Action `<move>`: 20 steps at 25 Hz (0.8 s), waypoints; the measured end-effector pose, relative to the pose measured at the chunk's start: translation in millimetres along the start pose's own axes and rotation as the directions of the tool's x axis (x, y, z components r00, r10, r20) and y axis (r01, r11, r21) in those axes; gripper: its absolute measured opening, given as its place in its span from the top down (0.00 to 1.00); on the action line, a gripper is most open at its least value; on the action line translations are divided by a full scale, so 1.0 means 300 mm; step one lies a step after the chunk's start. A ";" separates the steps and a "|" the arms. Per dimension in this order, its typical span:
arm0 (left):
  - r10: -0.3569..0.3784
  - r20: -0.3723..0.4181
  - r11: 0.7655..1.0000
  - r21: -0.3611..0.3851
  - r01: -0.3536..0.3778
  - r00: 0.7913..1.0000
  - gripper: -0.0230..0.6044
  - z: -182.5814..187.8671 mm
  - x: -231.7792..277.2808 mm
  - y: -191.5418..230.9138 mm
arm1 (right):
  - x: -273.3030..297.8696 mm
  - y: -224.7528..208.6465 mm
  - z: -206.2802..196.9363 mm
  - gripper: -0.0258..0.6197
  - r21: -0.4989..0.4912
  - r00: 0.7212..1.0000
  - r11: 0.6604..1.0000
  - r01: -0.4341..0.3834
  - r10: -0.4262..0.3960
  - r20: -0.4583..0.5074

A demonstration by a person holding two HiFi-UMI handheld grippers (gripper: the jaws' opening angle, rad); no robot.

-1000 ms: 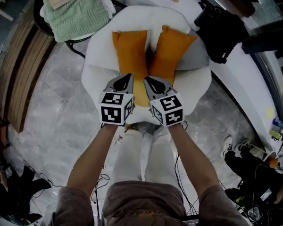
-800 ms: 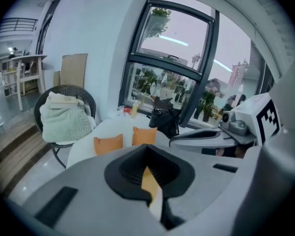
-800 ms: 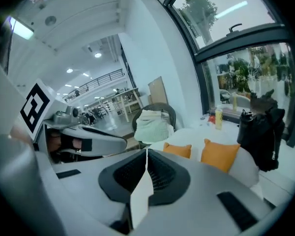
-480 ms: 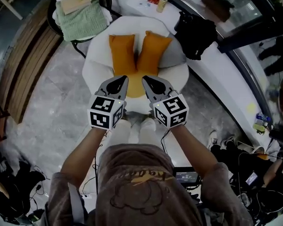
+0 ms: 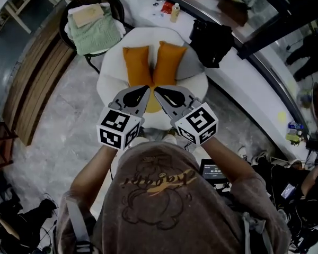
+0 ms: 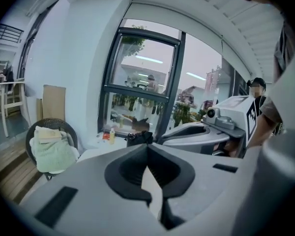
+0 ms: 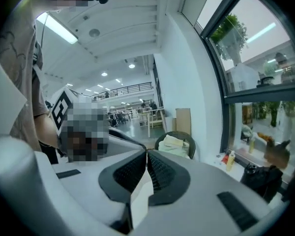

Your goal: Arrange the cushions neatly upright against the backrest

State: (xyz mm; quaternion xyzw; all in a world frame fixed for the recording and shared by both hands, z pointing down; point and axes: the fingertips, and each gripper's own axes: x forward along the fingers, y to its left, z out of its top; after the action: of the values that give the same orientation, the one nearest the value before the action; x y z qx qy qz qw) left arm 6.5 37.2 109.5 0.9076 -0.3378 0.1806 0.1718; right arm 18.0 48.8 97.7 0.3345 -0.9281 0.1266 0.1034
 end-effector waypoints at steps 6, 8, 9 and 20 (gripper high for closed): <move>-0.069 0.035 0.998 0.012 0.069 0.997 0.96 0.043 -0.096 -0.068 | -0.095 0.076 0.071 0.92 -0.050 0.999 0.998 -0.023 0.026 0.046; -0.104 0.053 0.994 0.034 0.103 0.993 0.96 0.060 -0.116 -0.099 | -0.132 0.099 0.088 0.92 -0.049 0.997 0.998 -0.031 0.034 0.071; -0.124 0.065 0.992 0.046 0.121 0.990 0.96 0.069 -0.124 -0.115 | -0.150 0.109 0.098 0.92 -0.047 0.995 0.998 -0.034 0.038 0.088; -0.190 0.127 0.981 0.052 0.184 0.974 0.96 0.073 -0.156 -0.179 | -0.235 0.162 0.147 0.92 -0.088 0.985 0.994 -0.062 0.075 0.153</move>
State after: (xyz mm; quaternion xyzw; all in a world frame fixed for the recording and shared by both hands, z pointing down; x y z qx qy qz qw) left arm 14.4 91.9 59.4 0.9486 -0.2577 0.1103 0.1471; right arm 34.9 113.4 28.3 0.3067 -0.9488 0.0650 0.0396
